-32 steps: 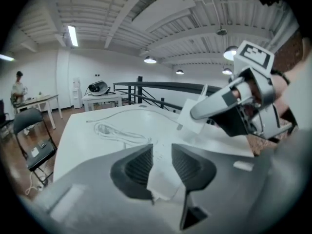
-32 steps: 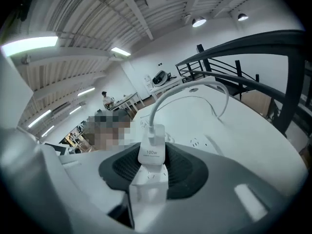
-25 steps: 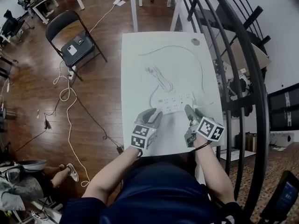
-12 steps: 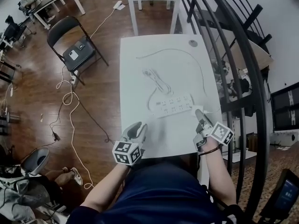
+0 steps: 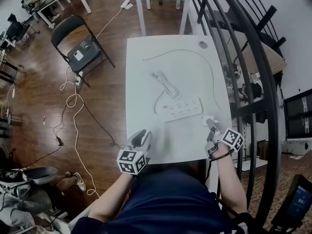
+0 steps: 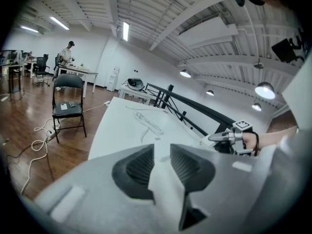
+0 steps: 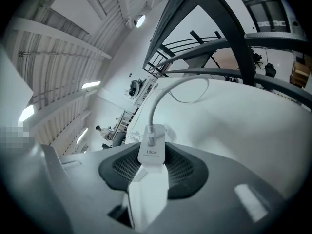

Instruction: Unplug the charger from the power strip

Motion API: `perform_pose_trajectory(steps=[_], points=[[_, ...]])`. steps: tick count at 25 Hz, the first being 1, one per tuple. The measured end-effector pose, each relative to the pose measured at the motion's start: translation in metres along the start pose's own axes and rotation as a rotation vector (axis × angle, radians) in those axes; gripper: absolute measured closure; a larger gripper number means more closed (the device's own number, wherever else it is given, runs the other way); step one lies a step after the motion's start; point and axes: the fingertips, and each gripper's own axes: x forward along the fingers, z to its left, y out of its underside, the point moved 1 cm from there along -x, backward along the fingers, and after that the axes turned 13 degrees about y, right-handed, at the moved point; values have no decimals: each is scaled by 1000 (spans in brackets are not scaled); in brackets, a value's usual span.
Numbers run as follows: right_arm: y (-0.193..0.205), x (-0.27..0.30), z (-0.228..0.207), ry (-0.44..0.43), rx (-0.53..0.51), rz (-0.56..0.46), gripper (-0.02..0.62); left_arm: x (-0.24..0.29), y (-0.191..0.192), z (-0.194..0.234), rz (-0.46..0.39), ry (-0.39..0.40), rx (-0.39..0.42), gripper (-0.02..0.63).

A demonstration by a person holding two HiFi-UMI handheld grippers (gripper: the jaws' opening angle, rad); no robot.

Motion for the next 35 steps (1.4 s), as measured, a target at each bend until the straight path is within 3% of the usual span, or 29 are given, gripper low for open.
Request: perform_pose_trajectory(steps=[10, 20, 25, 35], points=[[19, 10, -31, 71, -40, 55, 451, -4, 13, 2, 35, -23, -4, 500], [23, 13, -36, 107, -73, 51, 448, -2, 18, -5, 85, 0, 72, 500], [16, 14, -32, 123, -100, 21, 314, -1, 17, -3, 80, 6, 74, 500], [3, 8, -46, 229, -102, -22, 245, 3, 11, 0, 77, 24, 74, 500]])
